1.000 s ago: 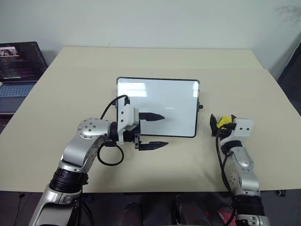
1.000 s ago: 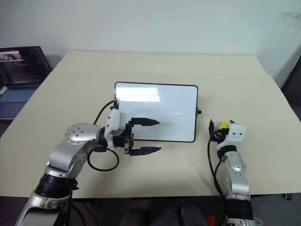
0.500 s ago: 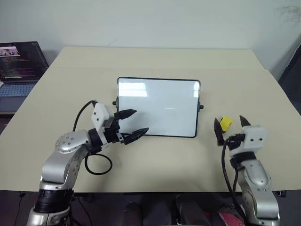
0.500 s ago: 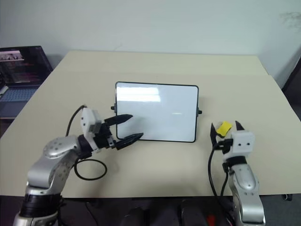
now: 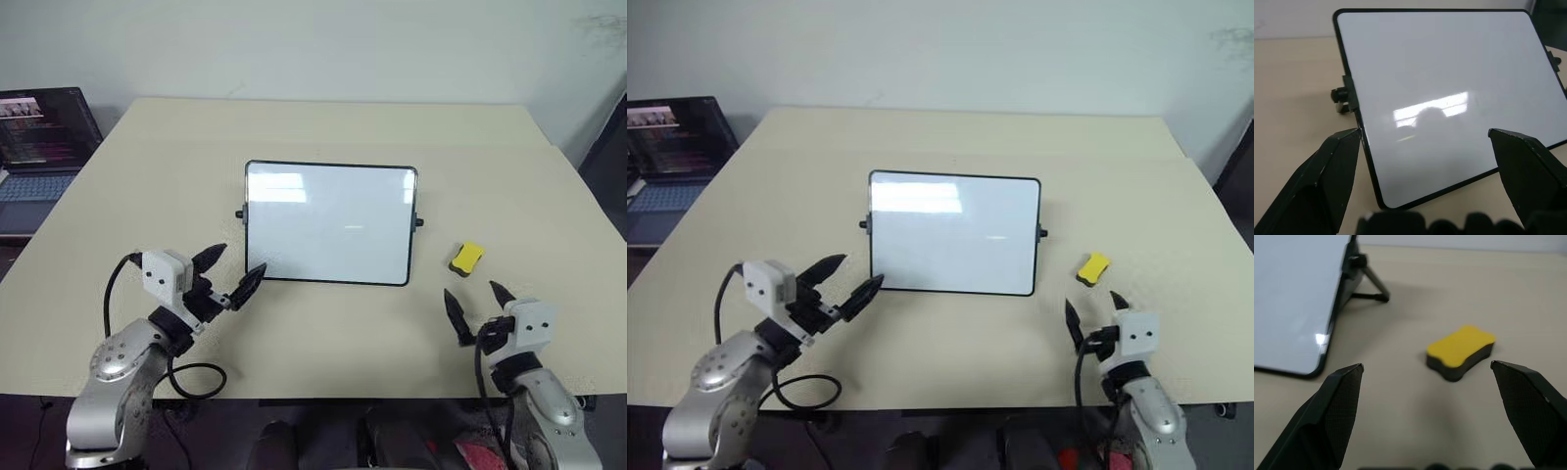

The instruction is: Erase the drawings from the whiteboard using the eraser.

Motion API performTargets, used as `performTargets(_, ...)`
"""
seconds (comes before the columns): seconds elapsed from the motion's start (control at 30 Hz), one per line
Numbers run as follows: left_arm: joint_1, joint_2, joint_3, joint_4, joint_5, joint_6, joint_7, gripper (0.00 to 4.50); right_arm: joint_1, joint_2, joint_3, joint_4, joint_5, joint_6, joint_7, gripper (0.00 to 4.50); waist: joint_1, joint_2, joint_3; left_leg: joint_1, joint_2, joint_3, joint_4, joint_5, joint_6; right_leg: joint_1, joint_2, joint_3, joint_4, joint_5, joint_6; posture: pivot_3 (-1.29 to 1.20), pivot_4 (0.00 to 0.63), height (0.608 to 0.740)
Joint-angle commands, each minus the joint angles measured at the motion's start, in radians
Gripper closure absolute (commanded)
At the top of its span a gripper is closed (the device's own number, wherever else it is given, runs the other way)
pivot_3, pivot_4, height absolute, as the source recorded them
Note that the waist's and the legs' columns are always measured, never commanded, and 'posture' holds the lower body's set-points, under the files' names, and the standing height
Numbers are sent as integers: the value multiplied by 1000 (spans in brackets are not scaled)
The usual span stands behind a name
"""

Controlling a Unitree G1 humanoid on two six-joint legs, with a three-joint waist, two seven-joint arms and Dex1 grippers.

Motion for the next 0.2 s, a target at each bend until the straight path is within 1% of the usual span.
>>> performTargets(0.03,56,-13,26,-33,36,-58,34,0,-4,-13,-31,-22,15,-12,5,22,2,0,0,0,1,-1,0,0,0,0,0,-1,0,0,-1,0,150,740)
performTargets(0.2,42,-29,6,2,49,-68,68,0,8,-36,-31,-64,37,43,18,22,15,-1,0,-1,0,-1,0,0,0,0,0,-1,0,-1,-1,0,150,740)
